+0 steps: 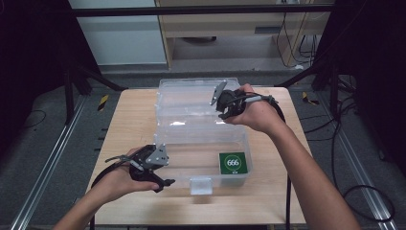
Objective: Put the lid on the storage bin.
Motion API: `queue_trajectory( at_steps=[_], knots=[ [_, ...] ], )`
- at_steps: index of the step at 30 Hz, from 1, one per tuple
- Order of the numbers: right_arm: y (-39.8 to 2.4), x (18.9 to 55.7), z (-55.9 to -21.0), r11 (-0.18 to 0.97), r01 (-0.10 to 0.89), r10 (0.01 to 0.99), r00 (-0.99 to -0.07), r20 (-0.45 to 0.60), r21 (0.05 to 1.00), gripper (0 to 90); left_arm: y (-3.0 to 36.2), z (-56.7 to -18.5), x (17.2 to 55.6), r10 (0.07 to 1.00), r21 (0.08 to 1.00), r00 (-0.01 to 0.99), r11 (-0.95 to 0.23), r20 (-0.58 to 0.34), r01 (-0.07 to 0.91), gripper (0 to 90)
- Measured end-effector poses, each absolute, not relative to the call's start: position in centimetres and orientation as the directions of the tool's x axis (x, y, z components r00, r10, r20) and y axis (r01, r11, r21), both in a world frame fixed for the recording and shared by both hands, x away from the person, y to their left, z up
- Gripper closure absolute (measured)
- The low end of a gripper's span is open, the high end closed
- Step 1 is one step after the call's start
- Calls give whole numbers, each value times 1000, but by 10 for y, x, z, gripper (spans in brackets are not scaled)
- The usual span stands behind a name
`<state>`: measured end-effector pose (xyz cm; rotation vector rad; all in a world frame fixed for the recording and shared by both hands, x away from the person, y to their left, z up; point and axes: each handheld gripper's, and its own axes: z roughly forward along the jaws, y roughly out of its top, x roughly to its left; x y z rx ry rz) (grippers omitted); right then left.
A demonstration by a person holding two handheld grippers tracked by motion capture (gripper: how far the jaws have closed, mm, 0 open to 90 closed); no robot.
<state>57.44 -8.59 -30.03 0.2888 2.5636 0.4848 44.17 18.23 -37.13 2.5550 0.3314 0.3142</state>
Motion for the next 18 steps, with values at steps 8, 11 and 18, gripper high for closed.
queue_trajectory(
  at_steps=[8,11,18],
  knots=[
    [-79,577,-304,935,50,213,-870,-445,350,674,174,-381,446,250,502,958,-852,143,147,273],
    [-78,578,-304,939,40,203,-867,-456,341,706,173,-383,448,246,498,959,-855,140,147,278],
    [-79,581,-304,946,39,195,-863,-466,323,793,167,-389,450,221,480,967,-867,124,136,360]
  ],
)
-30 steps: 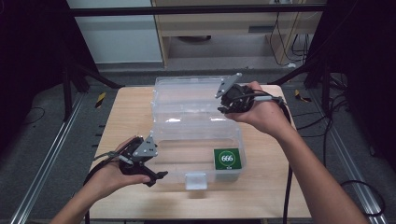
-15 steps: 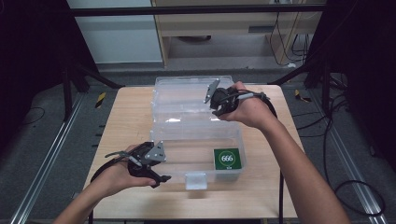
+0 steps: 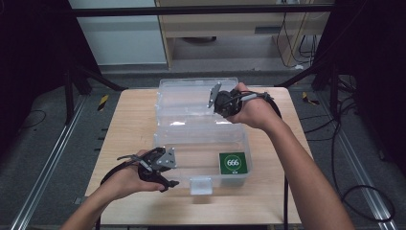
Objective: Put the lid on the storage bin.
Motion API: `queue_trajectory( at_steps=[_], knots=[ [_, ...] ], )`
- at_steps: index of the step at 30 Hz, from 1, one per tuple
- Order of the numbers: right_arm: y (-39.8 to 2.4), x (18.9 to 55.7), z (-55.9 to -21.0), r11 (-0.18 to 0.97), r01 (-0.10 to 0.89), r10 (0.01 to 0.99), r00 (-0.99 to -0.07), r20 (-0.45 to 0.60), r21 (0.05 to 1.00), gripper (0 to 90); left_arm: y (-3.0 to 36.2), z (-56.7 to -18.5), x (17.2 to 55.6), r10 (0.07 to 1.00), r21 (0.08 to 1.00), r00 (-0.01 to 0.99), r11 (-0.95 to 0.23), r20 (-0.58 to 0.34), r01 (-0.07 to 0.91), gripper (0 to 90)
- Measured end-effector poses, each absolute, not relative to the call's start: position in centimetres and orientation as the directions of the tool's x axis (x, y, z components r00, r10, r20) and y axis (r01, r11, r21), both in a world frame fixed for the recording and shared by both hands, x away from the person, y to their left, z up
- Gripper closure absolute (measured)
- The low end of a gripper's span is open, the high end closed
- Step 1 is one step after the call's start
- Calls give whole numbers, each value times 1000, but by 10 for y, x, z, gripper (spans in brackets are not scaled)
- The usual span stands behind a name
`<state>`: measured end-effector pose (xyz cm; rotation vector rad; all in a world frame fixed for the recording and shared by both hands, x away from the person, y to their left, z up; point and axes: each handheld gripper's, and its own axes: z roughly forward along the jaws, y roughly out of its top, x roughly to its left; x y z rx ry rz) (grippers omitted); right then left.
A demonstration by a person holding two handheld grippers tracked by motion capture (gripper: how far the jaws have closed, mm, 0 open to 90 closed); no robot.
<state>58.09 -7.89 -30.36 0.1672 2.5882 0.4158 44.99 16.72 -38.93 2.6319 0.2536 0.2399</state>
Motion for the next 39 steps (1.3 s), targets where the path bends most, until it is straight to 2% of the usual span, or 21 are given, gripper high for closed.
queue_trajectory(
  at_steps=[3,9,10,13,18,20,39],
  knots=[
    [-78,582,-304,949,35,187,-863,-469,315,785,165,-392,450,222,468,968,-872,118,143,388],
    [-74,583,-310,955,36,178,-864,-471,294,765,165,-401,450,201,442,974,-886,100,138,510],
    [-73,584,-309,955,38,178,-864,-470,293,767,165,-402,449,196,442,975,-887,102,132,557],
    [-73,584,-309,955,37,177,-865,-469,293,772,164,-404,449,193,448,976,-885,100,129,595],
    [-74,584,-309,955,35,176,-867,-466,295,782,164,-407,448,211,449,970,-883,117,137,766],
    [-74,584,-309,955,34,175,-867,-467,295,784,164,-408,449,215,456,971,-878,105,146,792],
    [-73,584,-304,944,45,188,-888,-420,328,849,165,-412,452,276,493,956,-848,101,193,793]
  ],
)
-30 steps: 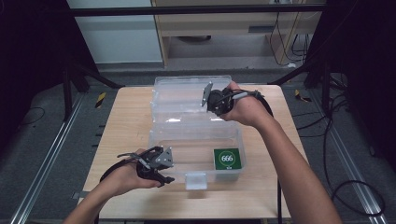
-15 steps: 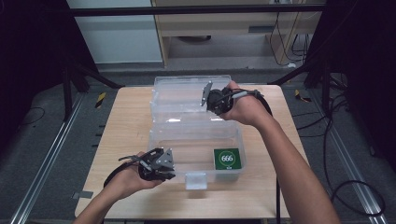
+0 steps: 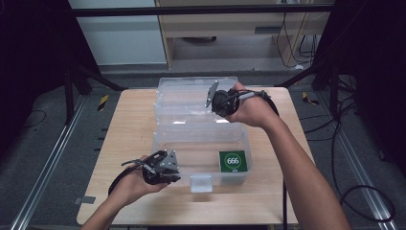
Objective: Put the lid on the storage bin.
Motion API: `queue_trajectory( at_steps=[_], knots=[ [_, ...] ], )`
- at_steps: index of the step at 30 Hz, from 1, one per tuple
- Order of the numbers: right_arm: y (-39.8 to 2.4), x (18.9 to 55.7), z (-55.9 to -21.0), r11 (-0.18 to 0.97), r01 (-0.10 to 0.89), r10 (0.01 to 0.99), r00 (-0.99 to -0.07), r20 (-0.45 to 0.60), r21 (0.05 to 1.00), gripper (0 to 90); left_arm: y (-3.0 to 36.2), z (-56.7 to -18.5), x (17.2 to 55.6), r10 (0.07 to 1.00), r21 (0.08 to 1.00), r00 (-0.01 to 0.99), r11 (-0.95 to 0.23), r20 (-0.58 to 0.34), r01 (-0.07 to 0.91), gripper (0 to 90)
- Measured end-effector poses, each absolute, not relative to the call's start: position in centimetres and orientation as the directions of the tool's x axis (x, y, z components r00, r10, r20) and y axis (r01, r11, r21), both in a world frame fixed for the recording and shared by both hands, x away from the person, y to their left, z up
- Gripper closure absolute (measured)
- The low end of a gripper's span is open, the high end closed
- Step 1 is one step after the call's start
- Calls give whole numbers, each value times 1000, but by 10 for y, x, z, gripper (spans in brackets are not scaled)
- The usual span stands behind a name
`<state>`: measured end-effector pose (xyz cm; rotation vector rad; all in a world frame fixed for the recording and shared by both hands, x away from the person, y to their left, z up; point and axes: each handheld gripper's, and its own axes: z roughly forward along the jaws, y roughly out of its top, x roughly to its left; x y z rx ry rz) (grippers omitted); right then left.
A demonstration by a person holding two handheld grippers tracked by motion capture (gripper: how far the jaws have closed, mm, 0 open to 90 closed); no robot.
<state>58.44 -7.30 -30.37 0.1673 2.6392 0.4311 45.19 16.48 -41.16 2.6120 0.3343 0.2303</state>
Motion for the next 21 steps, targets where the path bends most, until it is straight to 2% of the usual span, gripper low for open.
queue_trajectory(
  at_steps=[21],
  knots=[
    [-76,555,-296,933,-4,167,-882,-441,361,867,164,-413,449,302,506,947,-837,110,208,782]
  ],
)
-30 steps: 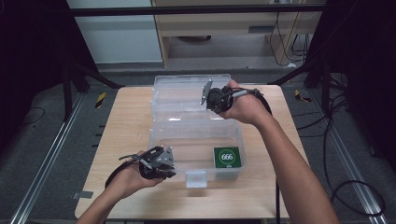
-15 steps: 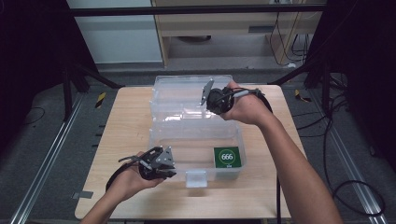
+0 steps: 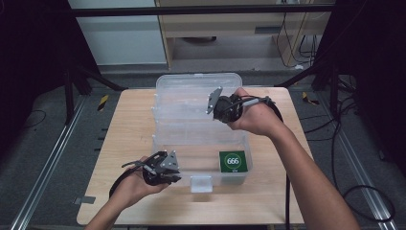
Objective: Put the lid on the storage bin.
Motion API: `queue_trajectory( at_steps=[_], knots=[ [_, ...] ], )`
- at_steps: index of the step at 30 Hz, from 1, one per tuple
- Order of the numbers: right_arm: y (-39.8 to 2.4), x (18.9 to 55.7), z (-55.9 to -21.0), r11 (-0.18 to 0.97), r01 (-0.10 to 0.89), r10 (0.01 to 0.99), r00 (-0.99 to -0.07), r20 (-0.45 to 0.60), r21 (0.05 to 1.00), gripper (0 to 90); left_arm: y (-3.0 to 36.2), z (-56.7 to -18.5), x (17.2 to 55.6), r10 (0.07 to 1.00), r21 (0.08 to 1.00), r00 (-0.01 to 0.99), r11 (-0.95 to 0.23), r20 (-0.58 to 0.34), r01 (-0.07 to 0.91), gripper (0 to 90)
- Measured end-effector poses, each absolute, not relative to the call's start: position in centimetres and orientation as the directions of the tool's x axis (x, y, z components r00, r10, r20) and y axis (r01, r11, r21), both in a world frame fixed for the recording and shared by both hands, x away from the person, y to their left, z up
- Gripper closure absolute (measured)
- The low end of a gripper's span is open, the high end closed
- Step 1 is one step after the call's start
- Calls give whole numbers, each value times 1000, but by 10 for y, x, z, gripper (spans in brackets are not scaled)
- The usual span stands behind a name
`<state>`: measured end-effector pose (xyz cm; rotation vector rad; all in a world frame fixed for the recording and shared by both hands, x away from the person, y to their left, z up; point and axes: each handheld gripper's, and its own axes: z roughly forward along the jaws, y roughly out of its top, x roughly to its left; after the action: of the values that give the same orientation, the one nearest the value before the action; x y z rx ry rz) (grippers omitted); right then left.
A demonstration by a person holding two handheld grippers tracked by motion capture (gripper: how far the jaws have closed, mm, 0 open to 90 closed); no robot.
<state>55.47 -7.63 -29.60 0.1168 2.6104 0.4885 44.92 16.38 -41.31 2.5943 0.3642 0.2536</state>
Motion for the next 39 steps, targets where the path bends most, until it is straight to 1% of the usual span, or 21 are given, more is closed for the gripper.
queue_trajectory(
  at_steps=[8,21,34,39],
  knots=[
    [-77,559,-297,927,7,182,-883,-432,375,864,165,-414,450,308,517,946,-829,105,212,780],
    [-82,530,-298,905,-31,185,-869,-458,425,869,164,-416,447,313,526,942,-826,123,205,771],
    [-83,512,-301,911,-66,161,-851,-500,407,866,164,-416,446,312,523,941,-828,132,201,768],
    [-86,505,-303,903,-67,172,-849,-499,424,864,163,-416,446,313,529,940,-825,135,199,767]
  ],
)
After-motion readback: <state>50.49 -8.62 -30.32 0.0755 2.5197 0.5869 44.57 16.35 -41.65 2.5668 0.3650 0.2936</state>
